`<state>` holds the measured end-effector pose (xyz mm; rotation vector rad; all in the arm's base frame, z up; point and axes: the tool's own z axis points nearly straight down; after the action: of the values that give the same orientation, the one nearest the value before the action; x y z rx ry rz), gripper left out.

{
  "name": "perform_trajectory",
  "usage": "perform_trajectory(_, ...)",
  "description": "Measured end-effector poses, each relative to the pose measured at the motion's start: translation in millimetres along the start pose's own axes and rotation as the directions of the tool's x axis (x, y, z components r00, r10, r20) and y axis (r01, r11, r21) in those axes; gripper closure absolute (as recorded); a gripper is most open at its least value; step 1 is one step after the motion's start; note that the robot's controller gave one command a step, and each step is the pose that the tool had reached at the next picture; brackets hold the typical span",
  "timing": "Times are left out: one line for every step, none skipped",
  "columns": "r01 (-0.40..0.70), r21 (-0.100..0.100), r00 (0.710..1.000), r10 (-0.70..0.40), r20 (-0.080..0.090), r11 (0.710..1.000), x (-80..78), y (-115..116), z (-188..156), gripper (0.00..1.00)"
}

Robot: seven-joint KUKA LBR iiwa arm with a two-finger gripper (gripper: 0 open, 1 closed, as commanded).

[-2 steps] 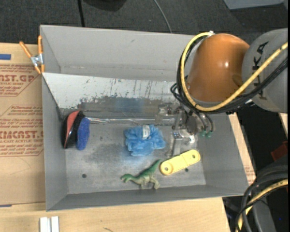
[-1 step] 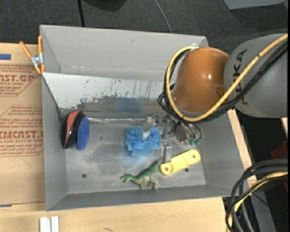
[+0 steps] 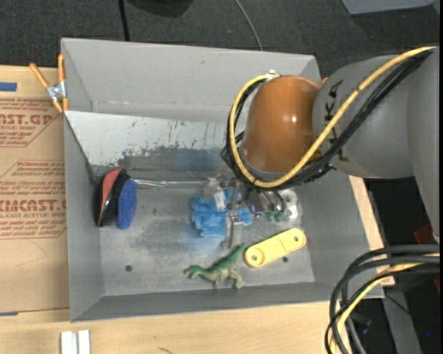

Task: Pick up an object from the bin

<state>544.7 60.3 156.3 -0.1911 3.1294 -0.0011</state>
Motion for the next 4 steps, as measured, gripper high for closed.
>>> perform_trajectory(0.023,-0.002,1.0,-0.023,0.001,1.0,-10.0,-11.1,19.1,0.0)
perform_trajectory(0.151,0.0,0.989,-0.151,0.003,0.989,-2.3,-30.8,34.9,0.0)
perform_trajectory(0.228,-0.002,0.974,-0.228,0.004,0.974,-3.8,-44.5,44.5,0.0)
perform_trajectory(0.086,-0.002,0.996,-0.086,0.006,0.996,-14.0,-44.8,67.8,1.0)
